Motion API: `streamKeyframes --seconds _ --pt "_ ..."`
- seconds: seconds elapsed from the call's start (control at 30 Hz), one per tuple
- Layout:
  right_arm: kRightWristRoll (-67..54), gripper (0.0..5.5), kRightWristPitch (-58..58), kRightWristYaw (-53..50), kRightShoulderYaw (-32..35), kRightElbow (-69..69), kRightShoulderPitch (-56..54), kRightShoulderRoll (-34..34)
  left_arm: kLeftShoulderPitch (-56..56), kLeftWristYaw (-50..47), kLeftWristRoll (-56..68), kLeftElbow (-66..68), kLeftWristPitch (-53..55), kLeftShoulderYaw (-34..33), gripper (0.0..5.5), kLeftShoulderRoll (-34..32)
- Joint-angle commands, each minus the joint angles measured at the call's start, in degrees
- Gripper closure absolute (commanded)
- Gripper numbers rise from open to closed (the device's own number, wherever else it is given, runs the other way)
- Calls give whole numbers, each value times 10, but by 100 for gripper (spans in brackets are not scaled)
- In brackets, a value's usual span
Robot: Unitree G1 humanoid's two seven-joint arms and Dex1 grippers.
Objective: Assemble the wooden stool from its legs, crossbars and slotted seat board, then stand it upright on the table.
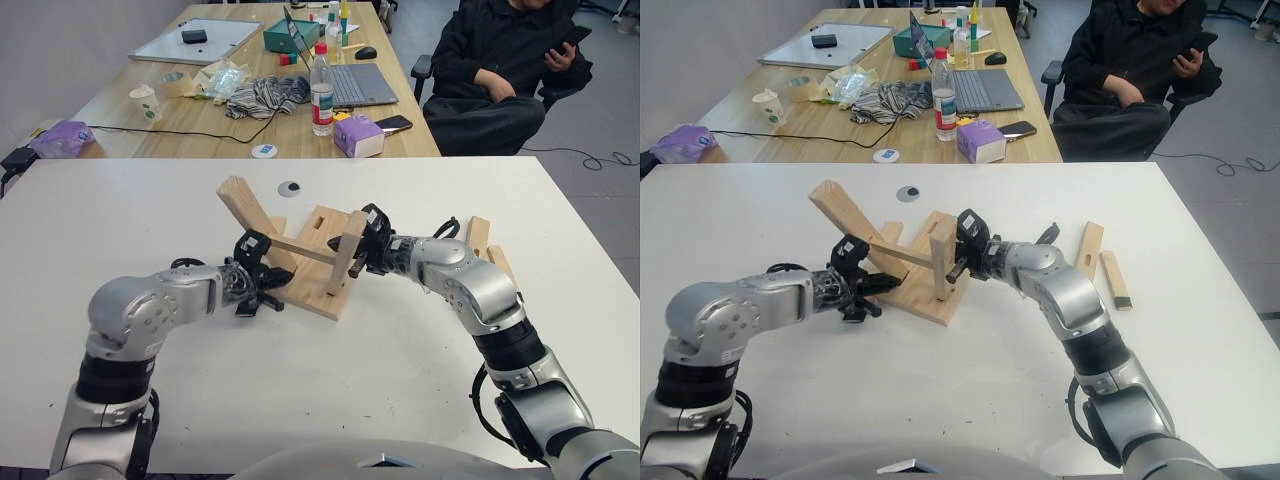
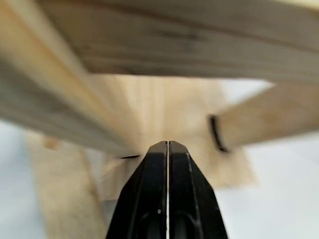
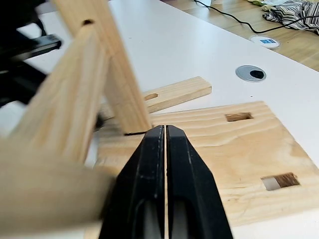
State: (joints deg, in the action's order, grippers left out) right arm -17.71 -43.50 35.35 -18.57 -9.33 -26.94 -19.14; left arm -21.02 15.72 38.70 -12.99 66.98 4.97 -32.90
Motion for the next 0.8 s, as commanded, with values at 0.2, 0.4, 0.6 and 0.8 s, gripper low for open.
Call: streamKeyframes --seconds 0.2,0.4,0.6,0.8 --pt "-11 545 -24 59 -94 -32 -95 77 -224 149 -220 404 -269 155 550 88" --pt "-13 545 -33 77 -55 -28 -106 47 -190 199 -248 403 -298 112 550 52" --pt "-216 545 -135 136 222 -29 -187 -37 -105 231 -189 261 -225 -12 550 -27" --pt "-115 545 55 -6 288 300 -344 -69 -41 191 -154 151 -156 -44 550 9"
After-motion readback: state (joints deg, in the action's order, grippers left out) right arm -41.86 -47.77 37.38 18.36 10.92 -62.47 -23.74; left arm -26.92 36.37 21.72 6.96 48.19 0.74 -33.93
